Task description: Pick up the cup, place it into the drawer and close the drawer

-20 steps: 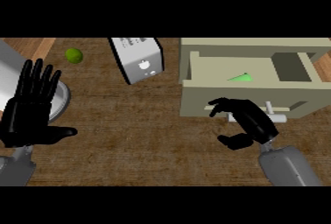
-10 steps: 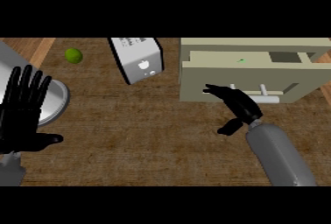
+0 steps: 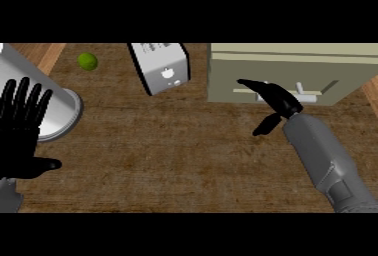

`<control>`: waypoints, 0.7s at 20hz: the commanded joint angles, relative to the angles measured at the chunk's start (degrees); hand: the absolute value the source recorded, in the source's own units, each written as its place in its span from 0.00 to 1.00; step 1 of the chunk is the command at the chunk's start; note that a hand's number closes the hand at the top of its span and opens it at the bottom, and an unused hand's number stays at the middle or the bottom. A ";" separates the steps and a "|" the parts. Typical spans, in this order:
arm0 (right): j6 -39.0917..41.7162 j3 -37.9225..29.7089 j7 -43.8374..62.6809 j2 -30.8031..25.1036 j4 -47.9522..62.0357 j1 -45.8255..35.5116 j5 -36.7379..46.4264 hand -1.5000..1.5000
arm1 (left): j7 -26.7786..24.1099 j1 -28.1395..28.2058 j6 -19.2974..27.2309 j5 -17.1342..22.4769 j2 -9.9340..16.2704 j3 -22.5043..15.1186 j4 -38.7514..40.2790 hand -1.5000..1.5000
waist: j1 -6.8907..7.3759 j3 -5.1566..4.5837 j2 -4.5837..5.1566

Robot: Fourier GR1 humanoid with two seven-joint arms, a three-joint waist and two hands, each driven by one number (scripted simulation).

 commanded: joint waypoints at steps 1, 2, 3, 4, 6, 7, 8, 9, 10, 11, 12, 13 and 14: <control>-1.59 -2.04 -1.68 -1.25 10.50 -5.52 0.79 0.00 | -0.29 -0.47 -2.21 -0.88 -0.41 0.03 1.85 0.00 | 1.10 0.19 0.93; 0.23 -2.88 -2.51 -3.24 11.13 -6.86 0.16 0.00 | -0.47 1.05 -2.06 -1.00 -1.32 -0.64 0.74 0.00 | 1.28 0.20 0.89; -0.25 -3.66 -2.14 -3.09 11.96 -8.03 -0.31 0.00 | 0.36 0.21 -1.39 -0.43 -0.65 -0.02 -0.62 0.00 | 2.16 0.25 1.18; 2.88 -3.76 -1.69 -5.22 12.49 -10.57 -0.28 0.00 | -0.86 -0.42 -1.36 -1.27 -1.33 -0.08 0.20 0.00 | 1.99 0.22 1.19; 0.51 -3.48 -3.21 -4.85 14.54 -9.61 0.56 0.00 | 0.57 -0.58 -1.92 -1.05 -1.17 -0.39 0.41 0.00 | 1.87 0.23 1.16; 1.53 -4.26 -3.83 -5.80 14.71 -10.89 -0.17 0.00 | 0.25 -1.67 -2.78 -1.06 -0.68 0.24 2.31 0.00 | 2.08 0.23 1.44; 1.59 -4.85 -3.24 -5.97 14.99 -11.58 -0.62 0.00 | -0.60 -0.11 -3.29 -1.95 -0.56 -0.28 1.15 0.00 | 2.84 0.26 1.56; 0.69 -4.62 -4.24 -5.84 15.39 -10.86 -0.29 0.00 | -1.74 -1.89 -1.56 -3.50 -3.17 -1.68 2.72 0.00 | 2.20 0.25 1.73; 2.50 -4.40 -3.99 -6.64 15.73 -12.63 -0.03 0.00 | -0.93 -3.37 -2.63 -2.62 -1.34 -0.03 3.96 0.00 | 2.37 0.24 1.82; 1.57 -5.12 -3.62 -6.87 15.95 -12.32 -0.58 0.00 | -0.14 -2.62 -3.23 -1.82 -0.68 0.11 2.71 0.00 | 3.32 0.30 2.05; 1.99 -5.20 -5.55 -8.11 16.44 -11.21 -0.60 0.00 | -0.78 -2.93 -2.39 -3.35 -1.48 -0.79 3.03 0.00 | 2.75 0.30 1.99; 1.35 -5.08 -5.11 -7.69 16.56 -11.73 -0.36 0.00 | -0.60 -2.37 -3.01 -2.50 -2.00 -0.89 2.78 0.00 | 3.26 0.30 2.05; 2.26 -5.06 -5.70 -8.79 16.79 -12.02 -0.30 0.00 | -1.55 -3.25 -1.81 -3.58 -2.53 -0.64 3.78 0.00 | 2.80 0.28 2.01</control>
